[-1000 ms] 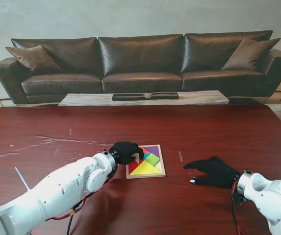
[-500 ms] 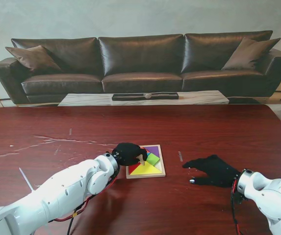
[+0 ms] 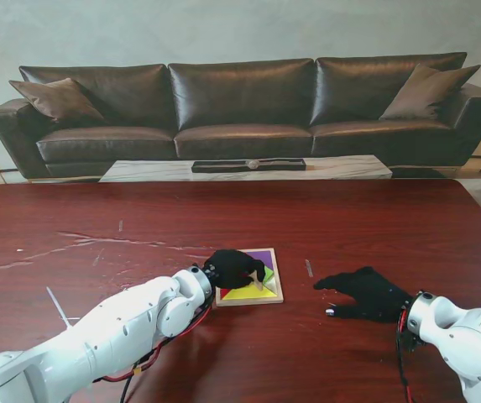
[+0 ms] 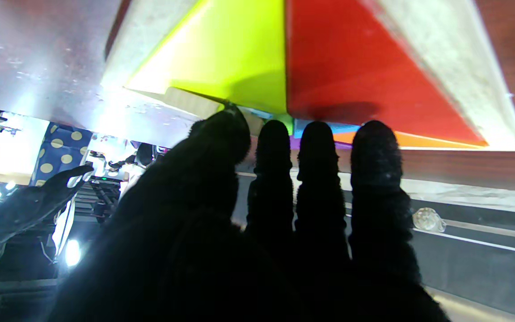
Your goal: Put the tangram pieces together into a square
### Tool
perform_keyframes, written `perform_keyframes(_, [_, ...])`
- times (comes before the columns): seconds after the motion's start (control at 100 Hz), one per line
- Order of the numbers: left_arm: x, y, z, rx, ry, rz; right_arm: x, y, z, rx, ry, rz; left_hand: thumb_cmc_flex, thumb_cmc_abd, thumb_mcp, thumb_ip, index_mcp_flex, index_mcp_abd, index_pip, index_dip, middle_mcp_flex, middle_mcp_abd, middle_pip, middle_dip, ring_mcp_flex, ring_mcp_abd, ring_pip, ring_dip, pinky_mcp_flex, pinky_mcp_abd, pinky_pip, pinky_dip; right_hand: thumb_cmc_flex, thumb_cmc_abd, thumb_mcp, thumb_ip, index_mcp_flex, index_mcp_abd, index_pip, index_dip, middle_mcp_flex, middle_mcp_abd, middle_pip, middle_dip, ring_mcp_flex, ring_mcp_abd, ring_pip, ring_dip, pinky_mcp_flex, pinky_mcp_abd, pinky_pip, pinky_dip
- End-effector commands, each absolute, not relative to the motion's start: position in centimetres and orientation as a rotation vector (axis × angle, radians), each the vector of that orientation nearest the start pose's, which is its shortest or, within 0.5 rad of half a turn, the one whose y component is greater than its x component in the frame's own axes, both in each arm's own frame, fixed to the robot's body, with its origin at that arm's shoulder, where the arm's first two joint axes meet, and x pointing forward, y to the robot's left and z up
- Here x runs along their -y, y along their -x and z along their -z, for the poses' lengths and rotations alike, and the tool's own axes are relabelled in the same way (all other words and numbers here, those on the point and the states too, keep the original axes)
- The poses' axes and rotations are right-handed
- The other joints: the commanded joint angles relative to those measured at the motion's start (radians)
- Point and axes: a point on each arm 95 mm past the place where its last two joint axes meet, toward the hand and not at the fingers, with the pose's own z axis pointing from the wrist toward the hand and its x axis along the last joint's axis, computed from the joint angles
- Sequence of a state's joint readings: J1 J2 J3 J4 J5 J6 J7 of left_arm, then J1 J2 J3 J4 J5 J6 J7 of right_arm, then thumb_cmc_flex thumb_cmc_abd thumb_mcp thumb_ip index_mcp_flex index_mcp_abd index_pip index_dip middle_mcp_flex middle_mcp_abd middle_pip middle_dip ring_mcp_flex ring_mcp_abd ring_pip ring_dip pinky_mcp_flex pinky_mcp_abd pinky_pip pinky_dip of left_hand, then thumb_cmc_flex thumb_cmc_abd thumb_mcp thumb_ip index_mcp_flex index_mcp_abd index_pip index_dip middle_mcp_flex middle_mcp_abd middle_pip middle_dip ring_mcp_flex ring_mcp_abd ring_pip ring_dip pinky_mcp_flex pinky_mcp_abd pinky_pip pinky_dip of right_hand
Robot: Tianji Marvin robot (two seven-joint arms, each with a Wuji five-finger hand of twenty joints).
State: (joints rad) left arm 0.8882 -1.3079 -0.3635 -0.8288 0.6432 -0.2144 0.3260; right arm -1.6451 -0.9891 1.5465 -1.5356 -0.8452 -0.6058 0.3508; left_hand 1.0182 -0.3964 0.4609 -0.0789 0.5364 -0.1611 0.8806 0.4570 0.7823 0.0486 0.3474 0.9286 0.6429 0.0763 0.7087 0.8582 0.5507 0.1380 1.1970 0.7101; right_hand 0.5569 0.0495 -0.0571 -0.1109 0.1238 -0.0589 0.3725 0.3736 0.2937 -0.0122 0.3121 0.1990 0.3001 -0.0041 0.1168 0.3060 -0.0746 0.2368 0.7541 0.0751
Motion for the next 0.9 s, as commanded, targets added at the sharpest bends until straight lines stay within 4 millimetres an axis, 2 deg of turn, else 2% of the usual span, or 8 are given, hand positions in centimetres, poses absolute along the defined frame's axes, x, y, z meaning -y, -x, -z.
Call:
perform_keyframes(0.0, [15.7,-48.1,38.7,-1.881,0.977,1.759,11.1,-37.8,32.7,-1.969,-1.203,-1.486,0.047,-0.008,-0.012,-0.023,0.031,-0.007,0.028,-0.011,0.039,-0.034,-0.008,0.020,0.015,-0.012,0.001,0.006,0.001,-0.001,0.022,-0.003,-0.024,0.000,0.007,0.022,-0.017,-0.020,0.005,-0.001,0.005,-0.011,-0.009,-0.003,0.003,-0.014,-0.008,0.004,-0.004,0.018,-0.002,-0.020])
perform_keyframes(0.52, [17.5,-47.7,38.9,-1.902,0.980,1.809,11.4,-37.7,32.7,-1.958,-1.215,-1.473,0.032,0.004,-0.042,-0.021,0.036,0.001,0.039,-0.016,0.044,-0.031,-0.001,0.036,0.012,-0.013,0.018,-0.025,0.001,0.010,0.044,0.005,-0.019,0.003,0.007,0.022,-0.018,-0.019,0.006,-0.003,0.004,-0.011,-0.008,-0.003,0.004,-0.014,-0.007,0.004,-0.005,0.017,-0.002,-0.021])
perform_keyframes(0.66, [17.8,-47.6,38.9,-1.902,0.988,1.815,11.4,-37.7,32.7,-1.956,-1.216,-1.472,0.019,0.018,-0.060,-0.019,0.034,0.011,0.041,-0.014,0.034,-0.018,0.051,0.056,0.008,-0.008,0.046,-0.030,-0.003,0.019,0.059,0.012,-0.017,0.002,0.007,0.022,-0.018,-0.020,0.006,-0.004,0.005,-0.012,-0.008,-0.002,0.004,-0.013,-0.007,0.004,-0.005,0.017,-0.002,-0.021])
perform_keyframes(0.89, [18.0,-47.6,39.0,-1.900,0.998,1.820,11.4,-37.7,32.7,-1.953,-1.217,-1.472,0.016,0.028,-0.068,-0.018,0.032,0.019,0.040,-0.013,0.032,-0.009,0.079,0.068,0.008,-0.005,0.061,-0.028,-0.006,0.025,0.070,0.017,-0.014,0.002,0.007,0.022,-0.018,-0.021,0.008,-0.004,0.005,-0.013,-0.007,-0.002,0.005,-0.015,-0.006,0.004,-0.003,0.017,-0.001,-0.021])
